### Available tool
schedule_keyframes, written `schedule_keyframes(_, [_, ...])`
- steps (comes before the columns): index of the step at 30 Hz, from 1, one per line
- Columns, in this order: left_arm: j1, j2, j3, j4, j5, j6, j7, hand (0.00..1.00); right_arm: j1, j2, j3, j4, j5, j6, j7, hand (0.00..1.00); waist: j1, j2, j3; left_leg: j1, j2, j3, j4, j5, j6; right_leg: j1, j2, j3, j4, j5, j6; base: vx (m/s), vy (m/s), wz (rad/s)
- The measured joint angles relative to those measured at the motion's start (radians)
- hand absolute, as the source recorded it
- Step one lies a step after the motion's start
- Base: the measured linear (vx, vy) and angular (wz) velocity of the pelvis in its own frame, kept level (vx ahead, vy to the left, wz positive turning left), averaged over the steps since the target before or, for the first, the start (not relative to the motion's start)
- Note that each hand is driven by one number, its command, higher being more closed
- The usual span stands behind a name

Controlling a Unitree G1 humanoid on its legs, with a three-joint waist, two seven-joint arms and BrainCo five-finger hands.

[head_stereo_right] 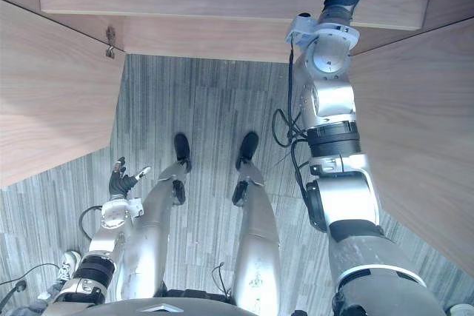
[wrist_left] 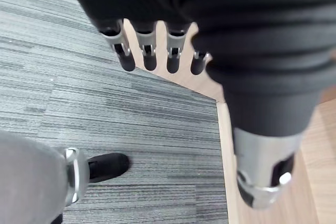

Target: Walk over to the cabinet, pick up the folder, carry it to the office cabinet, place the folder inside the office cabinet, then close the office cabinet door

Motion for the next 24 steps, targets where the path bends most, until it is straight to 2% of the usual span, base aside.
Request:
schedule_keyframes(3, [0.000, 0.006, 0.000, 0.000, 0.034, 0.000, 0.001, 0.00, 0.026, -0.004, 0.009, 0.001, -0.208, 0.053, -0.029, 0.00, -0.003, -0.015, -0.008, 0.008, -0.001, 0.007, -0.013, 0.001, -0.001, 0.001, 0.001, 0.003, -0.005, 0.000, 0.000, 0.04, -0.030, -0.03])
schedule_keyframes(4, [0.001, 0.007, 0.000, 0.001, 0.050, 0.000, 0.002, 0.00, 0.047, -0.005, 0.013, 0.002, -0.280, 0.075, -0.033, 1.00, -0.003, -0.023, -0.013, 0.010, 0.000, 0.008, -0.018, 0.004, -0.002, 0.001, 0.001, 0.003, -0.007, 0.000, 0.000, 0.05, -0.033, 0.00])
schedule_keyframes(7, [0.000, 0.005, 0.000, 0.001, 0.086, 0.000, 0.006, 0.00, 0.062, -0.019, 0.056, 0.012, -0.455, 0.126, -0.032, 1.00, -0.005, -0.028, -0.016, 0.010, 0.000, 0.008, -0.016, 0.005, -0.002, 0.001, 0.001, 0.002, -0.009, 0.001, 0.001, 0.06, -0.030, 0.01])
schedule_keyframes(10, [0.000, 0.008, 0.001, 0.001, 0.104, 0.000, 0.021, 0.00, 0.057, -0.025, 0.093, 0.028, -0.564, 0.141, -0.031, 1.00, -0.003, -0.028, -0.016, 0.009, 0.000, 0.007, -0.016, 0.004, -0.002, 0.000, 0.001, 0.000, -0.009, 0.001, 0.001, 0.05, -0.023, 0.01])
schedule_keyframes(13, [0.000, 0.009, 0.000, 0.001, 0.104, 0.000, 0.022, 0.00, 0.029, -0.033, 0.133, 0.089, -0.594, 0.157, -0.030, 1.00, -0.003, -0.028, -0.016, 0.003, 0.000, 0.004, -0.014, 0.003, -0.002, -0.004, 0.001, -0.002, -0.008, -0.001, 0.002, 0.01, -0.009, 0.01])
schedule_keyframes(16, [0.000, 0.018, 0.001, 0.001, 0.104, 0.000, 0.025, 0.00, 0.003, -0.074, 0.186, 0.107, -0.623, 0.166, -0.029, 1.00, 0.001, -0.030, -0.017, -0.038, 0.000, 0.001, -0.007, -0.005, -0.006, -0.042, -0.001, -0.004, 0.005, -0.006, 0.001, 0.01, -0.020, 0.03])
schedule_keyframes(18, [0.000, 0.026, 0.000, -0.002, 0.104, 0.001, 0.027, 0.00, -0.056, -0.092, 0.220, 0.177, -0.655, 0.174, -0.027, 1.00, 0.000, -0.031, -0.017, -0.072, 0.001, 0.000, 0.006, 0.005, -0.001, -0.076, -0.004, -0.007, 0.017, -0.005, 0.000, 0.03, -0.019, 0.04])
schedule_keyframes(24, [0.025, 0.027, -0.001, -0.082, 0.103, -0.004, 0.028, 0.00, -0.110, -0.139, 0.248, 0.232, -0.653, 0.178, 0.007, 1.00, 0.009, -0.031, -0.017, -0.115, -0.004, -0.019, 0.026, 0.005, -0.001, -0.119, -0.020, -0.022, 0.068, -0.030, -0.004, 0.03, -0.015, 0.11])
